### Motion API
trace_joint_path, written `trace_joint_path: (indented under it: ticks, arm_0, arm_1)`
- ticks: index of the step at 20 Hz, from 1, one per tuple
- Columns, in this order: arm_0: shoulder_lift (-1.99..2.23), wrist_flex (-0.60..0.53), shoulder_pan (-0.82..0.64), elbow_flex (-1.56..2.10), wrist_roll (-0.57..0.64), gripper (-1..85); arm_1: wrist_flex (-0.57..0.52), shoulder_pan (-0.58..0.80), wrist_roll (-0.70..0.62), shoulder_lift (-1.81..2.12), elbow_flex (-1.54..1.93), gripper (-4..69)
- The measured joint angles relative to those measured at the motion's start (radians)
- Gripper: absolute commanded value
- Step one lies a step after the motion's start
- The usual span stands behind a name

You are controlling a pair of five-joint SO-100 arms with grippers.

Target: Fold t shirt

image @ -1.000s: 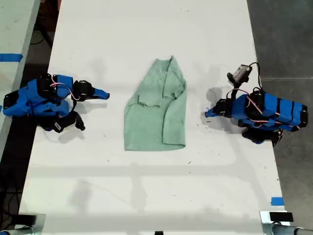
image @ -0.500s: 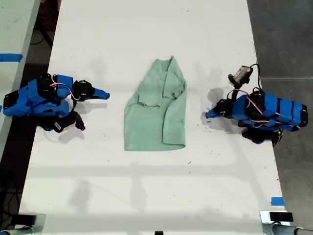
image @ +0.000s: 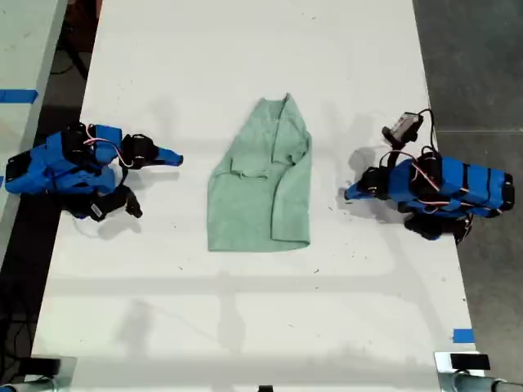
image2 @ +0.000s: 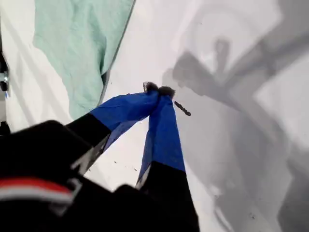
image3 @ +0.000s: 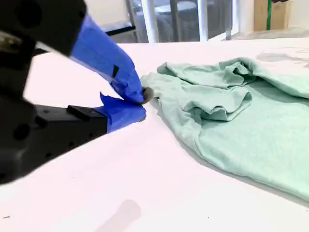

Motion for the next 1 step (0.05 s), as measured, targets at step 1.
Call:
trace_joint_path:
  ticks: [1]
  arm_0:
    - [0.0,0.0,0.0,0.0,0.0,0.0]
  arm_1:
    - [0.003,0.0,0.002,0.0,0.0,-1.5]
